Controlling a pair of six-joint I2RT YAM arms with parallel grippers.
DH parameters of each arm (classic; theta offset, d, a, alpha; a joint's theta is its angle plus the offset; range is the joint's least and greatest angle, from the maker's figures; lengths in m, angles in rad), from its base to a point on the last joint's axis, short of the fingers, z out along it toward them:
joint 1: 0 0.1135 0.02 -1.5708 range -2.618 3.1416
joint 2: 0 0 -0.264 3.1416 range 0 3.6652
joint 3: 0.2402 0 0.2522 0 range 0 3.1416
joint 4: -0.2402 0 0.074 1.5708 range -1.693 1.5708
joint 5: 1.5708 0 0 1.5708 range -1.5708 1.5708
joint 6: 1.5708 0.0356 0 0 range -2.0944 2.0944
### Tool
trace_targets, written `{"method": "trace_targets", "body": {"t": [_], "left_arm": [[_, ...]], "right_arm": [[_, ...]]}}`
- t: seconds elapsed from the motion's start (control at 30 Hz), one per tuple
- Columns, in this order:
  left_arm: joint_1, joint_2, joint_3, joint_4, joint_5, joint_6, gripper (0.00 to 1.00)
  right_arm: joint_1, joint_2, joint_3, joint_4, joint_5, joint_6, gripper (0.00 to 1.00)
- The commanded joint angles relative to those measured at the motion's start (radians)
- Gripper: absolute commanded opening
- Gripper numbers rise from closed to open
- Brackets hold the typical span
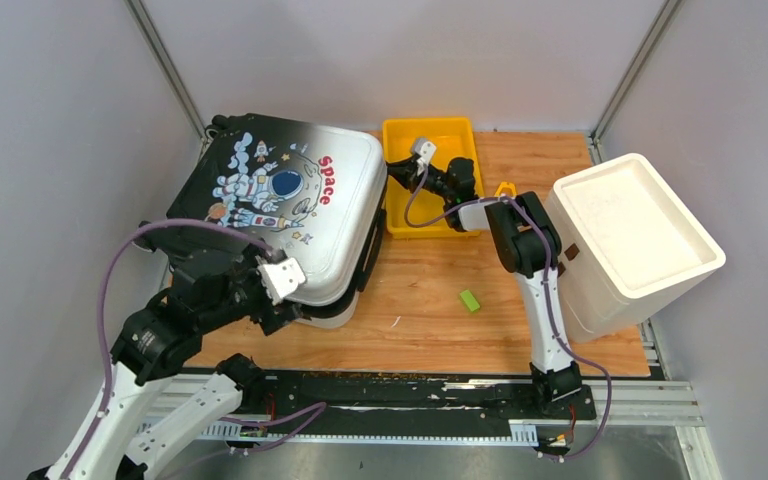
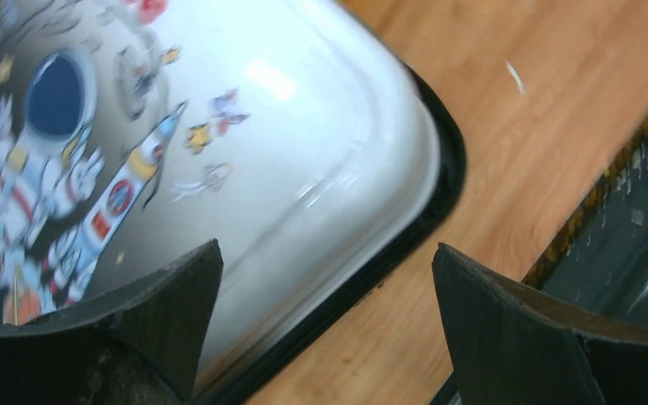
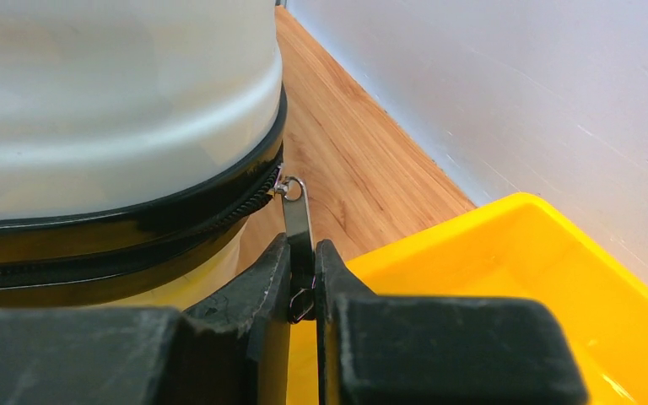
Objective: Open, take out, and arrange the luggage
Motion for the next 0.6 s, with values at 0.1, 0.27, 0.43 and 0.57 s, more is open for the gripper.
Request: {"method": "trace_targets", "body": {"t": [0.1,0.27,0.43,0.57], "left_arm": [[0.003,0.125,0.144,0.159,-0.593,-0.734,1.0],[0.08,0.252,0.246,0.058,-0.648,-0.891,1.0],[0.459,0.339,0.317,0.01,-0.479,-0.929,1.0],[0.608,0.471,0.43,-0.028,-0.453,-0.895,1.0]], "right_arm": [[-0.027,-0.177,-0.019,0.139,0.015,0.007,0.0],[0.0,-0.25,-0.099,0.129,0.009,-0.019,0.0],[0.045,-0.318,-0.219,0.17,0.023,-0.02,0.0],[0.089,-0.372,-0.315,0.213,0.043,-0.034,0.0]]}}
